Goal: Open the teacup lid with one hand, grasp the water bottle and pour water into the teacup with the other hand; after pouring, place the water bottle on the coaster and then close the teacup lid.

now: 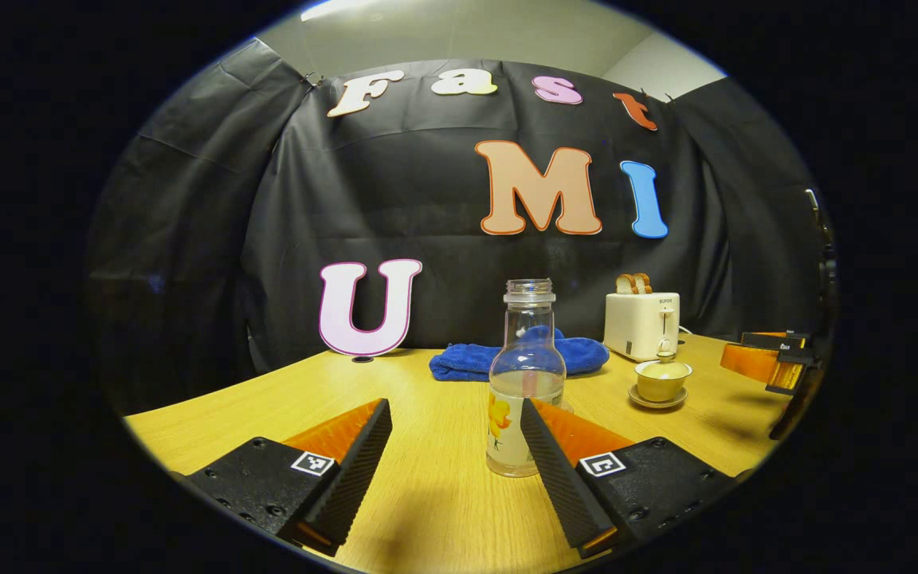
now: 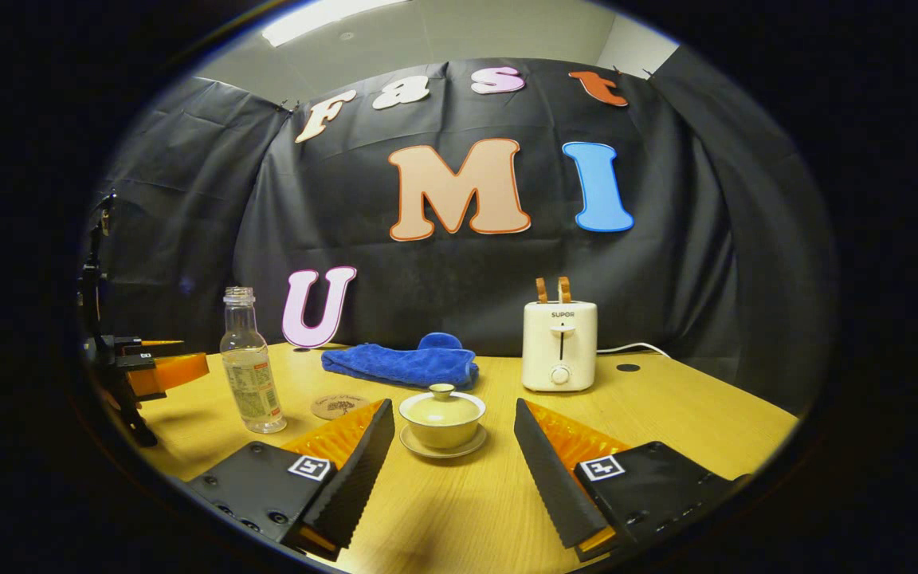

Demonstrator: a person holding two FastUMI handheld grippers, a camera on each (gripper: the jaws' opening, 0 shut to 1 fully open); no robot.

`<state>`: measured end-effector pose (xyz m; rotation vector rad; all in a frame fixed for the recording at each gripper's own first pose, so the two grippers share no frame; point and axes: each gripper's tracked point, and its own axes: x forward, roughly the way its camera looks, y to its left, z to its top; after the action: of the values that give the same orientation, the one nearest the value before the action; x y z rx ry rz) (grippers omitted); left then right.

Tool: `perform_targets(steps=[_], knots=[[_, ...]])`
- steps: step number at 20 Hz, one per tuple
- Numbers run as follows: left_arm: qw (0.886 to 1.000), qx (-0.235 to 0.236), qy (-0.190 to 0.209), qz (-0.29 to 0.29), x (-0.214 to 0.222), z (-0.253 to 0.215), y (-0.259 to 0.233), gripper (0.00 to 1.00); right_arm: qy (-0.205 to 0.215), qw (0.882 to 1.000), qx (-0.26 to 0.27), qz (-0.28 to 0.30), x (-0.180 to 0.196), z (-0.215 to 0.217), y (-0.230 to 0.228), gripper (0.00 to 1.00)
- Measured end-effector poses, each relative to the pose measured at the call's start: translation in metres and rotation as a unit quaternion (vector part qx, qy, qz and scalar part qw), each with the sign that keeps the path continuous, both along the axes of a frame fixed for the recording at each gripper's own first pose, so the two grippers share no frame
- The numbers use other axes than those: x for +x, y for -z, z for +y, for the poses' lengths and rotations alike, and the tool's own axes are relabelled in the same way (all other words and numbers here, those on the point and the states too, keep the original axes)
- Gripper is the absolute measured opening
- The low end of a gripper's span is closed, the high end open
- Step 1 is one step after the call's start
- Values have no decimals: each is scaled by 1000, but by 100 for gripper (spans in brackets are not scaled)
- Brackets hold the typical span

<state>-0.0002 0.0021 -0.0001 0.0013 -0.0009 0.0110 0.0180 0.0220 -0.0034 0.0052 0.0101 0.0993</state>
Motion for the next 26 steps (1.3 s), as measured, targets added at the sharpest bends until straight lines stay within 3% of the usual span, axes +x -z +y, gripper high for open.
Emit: perform_targets(steps=[10,19,20,26], knots=[[1000,0,0,0,1,0,0,95,-20,998,-5,55,58,16,20,96],[1000,0,4,0,1,-2,-1,95,-7,998,-6,58,106,19,22,93],[1000,0,4,0,1,-2,0,95,-6,998,-7,62,105,19,24,83],[1000,0,5,0,0,-2,0,95,-22,996,-16,86,110,26,31,51]])
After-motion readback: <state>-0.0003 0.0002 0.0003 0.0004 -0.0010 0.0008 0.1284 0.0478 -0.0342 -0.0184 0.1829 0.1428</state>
